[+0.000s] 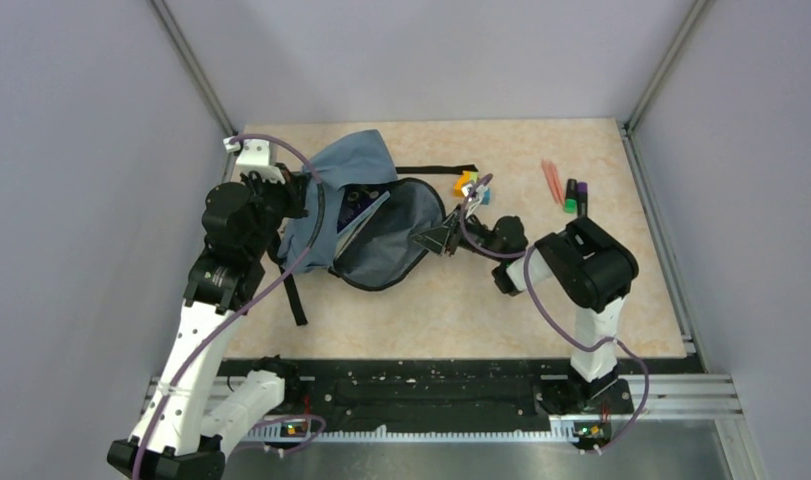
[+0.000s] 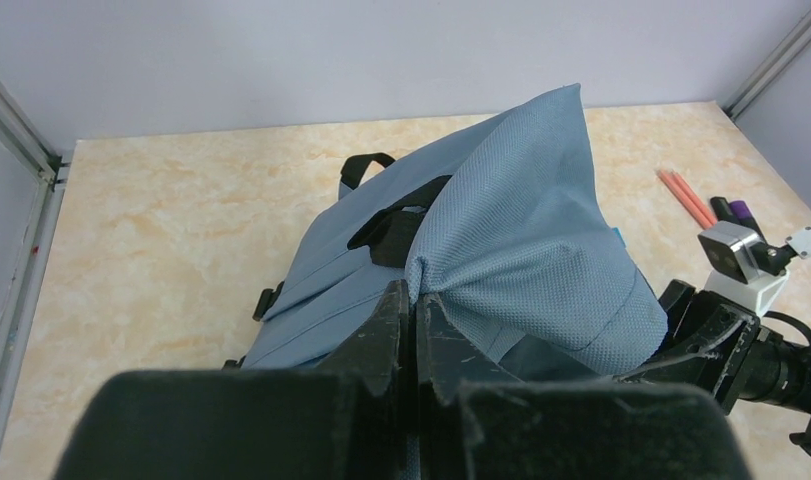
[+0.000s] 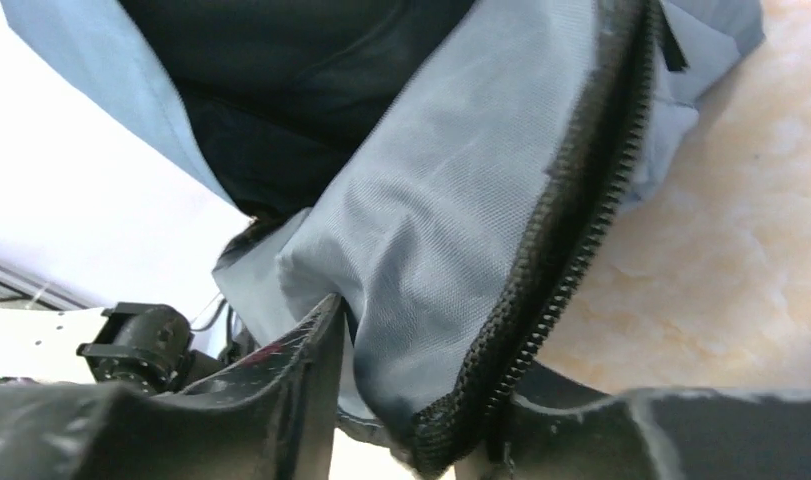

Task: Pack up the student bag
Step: Adjust the student bag at the center of the board.

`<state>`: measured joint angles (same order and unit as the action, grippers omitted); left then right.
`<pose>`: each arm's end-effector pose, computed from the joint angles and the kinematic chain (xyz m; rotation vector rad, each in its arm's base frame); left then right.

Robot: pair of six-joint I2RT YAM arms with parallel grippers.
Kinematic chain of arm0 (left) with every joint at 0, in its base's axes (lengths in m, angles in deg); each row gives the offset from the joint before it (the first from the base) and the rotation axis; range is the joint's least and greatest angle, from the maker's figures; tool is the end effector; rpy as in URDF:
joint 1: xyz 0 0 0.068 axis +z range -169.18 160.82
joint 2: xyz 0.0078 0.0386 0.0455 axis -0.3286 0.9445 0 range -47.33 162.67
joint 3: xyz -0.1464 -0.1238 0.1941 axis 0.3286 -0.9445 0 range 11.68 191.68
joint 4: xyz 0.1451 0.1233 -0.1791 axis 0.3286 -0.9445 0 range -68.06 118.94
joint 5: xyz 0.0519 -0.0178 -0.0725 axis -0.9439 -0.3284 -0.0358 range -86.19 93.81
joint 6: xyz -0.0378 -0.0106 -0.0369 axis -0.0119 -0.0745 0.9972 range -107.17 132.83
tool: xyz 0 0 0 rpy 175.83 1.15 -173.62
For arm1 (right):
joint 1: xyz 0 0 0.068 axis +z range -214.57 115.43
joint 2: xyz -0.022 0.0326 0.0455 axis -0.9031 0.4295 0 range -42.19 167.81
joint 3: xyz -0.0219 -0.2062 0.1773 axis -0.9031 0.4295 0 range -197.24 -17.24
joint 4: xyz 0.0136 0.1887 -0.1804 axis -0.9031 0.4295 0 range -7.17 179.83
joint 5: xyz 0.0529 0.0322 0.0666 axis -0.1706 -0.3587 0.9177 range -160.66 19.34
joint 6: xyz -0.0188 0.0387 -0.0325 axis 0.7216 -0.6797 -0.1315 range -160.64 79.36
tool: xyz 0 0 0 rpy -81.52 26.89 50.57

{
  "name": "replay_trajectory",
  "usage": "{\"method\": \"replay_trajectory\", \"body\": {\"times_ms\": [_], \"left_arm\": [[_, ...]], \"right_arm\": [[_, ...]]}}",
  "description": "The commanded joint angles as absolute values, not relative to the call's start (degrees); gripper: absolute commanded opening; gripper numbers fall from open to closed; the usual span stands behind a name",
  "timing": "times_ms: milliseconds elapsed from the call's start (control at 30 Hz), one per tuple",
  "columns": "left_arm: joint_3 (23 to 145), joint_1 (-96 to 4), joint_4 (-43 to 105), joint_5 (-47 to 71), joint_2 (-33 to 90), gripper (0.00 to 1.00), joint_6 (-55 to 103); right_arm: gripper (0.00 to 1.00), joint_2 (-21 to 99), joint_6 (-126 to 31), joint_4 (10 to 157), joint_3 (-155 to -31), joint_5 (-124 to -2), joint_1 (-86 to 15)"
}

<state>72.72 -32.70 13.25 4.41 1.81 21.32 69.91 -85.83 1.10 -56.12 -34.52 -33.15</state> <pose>0.1788 -0.0433 0.4152 0.0802 1.6436 -0.3024 0.2870 0.1998 0.1562 -0.3947 1.6002 1.5036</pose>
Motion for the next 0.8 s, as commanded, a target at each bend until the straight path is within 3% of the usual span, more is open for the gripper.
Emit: {"method": "replay_trajectory", "body": {"times_ms": [0,33,67,200,467,633,767], "left_arm": [[74.14,-32.28,17.43,5.69,0.42,0.0,21.37],[74.09,-32.28,17.57,5.86,0.36,0.0,21.29],[74.13,-32.28,17.74,6.1,0.37,0.0,21.2],[75.75,-32.28,17.94,8.15,0.66,0.0,20.54],[88.23,-32.45,14.03,16.2,6.47,0.0,19.41],[95.72,-32.8,12.59,22.78,11.46,0.0,19.74],[95.07,-32.97,12.58,28.68,14.12,0.0,20.2]], "right_arm": [[0.2,64.7,-88.48,-9.02,-58.21,-33.52,-32.46],[0.06,63.7,-89.44,-10.07,-58.32,-33.43,-32.47],[0.0,62.12,-90.01,-10.71,-58.6,-33.29,-32.43],[0.0,54.85,-89.54,-8.83,-60.12,-34.42,-32.4],[0.0,35.99,-77.38,8.97,-70.05,-38.25,-30.95],[0.0,32.18,-70.59,22.14,-79.64,-37.73,-28.29],[0.0,30.65,-68.28,28.3,-78.89,-41.18,-27.5]]}}
